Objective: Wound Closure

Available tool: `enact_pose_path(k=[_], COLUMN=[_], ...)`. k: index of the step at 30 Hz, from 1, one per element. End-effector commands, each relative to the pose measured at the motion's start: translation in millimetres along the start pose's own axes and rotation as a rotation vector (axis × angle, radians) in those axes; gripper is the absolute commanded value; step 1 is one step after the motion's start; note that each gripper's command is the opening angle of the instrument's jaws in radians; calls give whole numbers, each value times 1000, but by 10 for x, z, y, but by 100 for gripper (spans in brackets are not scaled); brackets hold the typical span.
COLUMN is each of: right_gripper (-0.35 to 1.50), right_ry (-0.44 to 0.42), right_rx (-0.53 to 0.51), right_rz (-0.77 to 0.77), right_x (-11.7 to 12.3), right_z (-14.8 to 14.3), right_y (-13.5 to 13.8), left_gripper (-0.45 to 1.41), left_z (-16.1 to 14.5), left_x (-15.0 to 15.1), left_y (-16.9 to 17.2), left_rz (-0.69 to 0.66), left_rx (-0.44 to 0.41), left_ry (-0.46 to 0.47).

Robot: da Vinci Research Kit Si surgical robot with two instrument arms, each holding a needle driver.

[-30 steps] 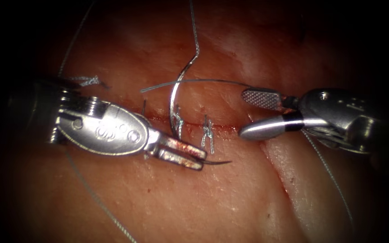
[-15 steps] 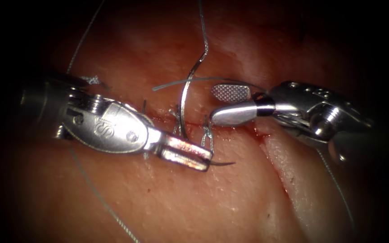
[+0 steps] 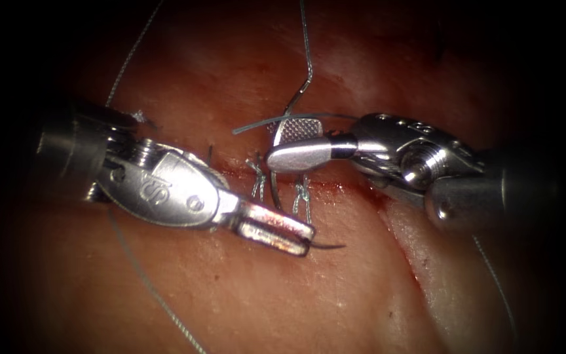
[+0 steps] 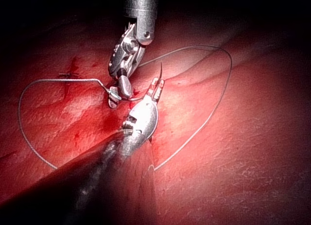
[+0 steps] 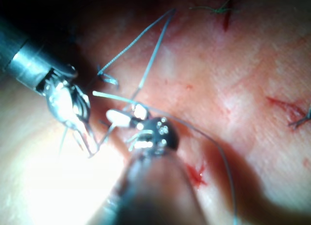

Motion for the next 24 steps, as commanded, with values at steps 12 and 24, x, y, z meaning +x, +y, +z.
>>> enact_pose_path(k=[12, 24], right_gripper=[48, -35], right_ry=[13, 14], right_rx=[40, 54], right_rz=[11, -7], right_x=[0, 1], right_z=[17, 2], right_y=[3, 1], left_gripper=[-45, -45], left_z=[11, 11], left_x=[-3, 3], left_y=[0, 0], left_rz=[11, 14], left_rx=[-10, -11], left_ry=[6, 9])
